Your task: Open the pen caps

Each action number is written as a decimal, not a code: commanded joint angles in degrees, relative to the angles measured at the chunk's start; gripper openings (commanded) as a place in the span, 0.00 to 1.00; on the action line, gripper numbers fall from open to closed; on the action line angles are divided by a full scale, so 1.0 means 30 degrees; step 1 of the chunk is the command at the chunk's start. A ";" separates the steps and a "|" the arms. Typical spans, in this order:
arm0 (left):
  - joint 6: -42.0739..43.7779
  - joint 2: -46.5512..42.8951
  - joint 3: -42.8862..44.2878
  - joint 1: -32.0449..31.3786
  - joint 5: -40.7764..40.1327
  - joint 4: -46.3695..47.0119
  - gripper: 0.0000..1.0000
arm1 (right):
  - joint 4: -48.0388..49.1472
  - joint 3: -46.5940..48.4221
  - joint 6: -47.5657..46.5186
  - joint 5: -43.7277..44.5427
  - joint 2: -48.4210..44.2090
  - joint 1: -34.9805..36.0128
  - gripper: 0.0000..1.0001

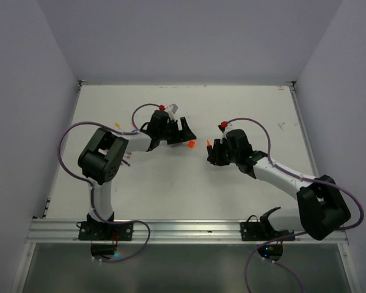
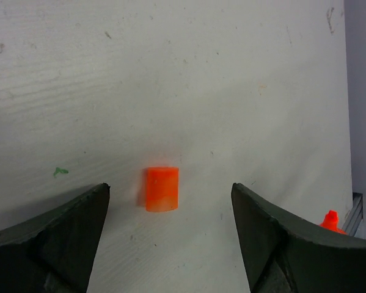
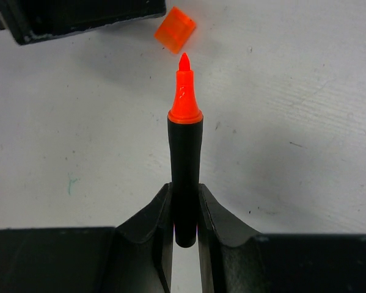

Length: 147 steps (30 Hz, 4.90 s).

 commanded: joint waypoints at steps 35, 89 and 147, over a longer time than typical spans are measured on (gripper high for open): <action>0.3103 -1.7389 -0.6258 0.2268 -1.2490 -1.1471 1.00 | 0.1053 0.6654 0.2699 0.1475 0.8437 0.0041 0.65; 0.1111 0.2945 0.7366 0.6135 -1.1056 -1.2440 0.17 | -0.5949 0.2347 -0.1228 0.4552 -0.7006 0.0071 0.97; -0.3020 -1.7943 -0.6052 -0.1218 -0.5958 0.0481 0.01 | 0.6122 0.6860 0.2728 -0.5262 0.1900 0.3703 0.10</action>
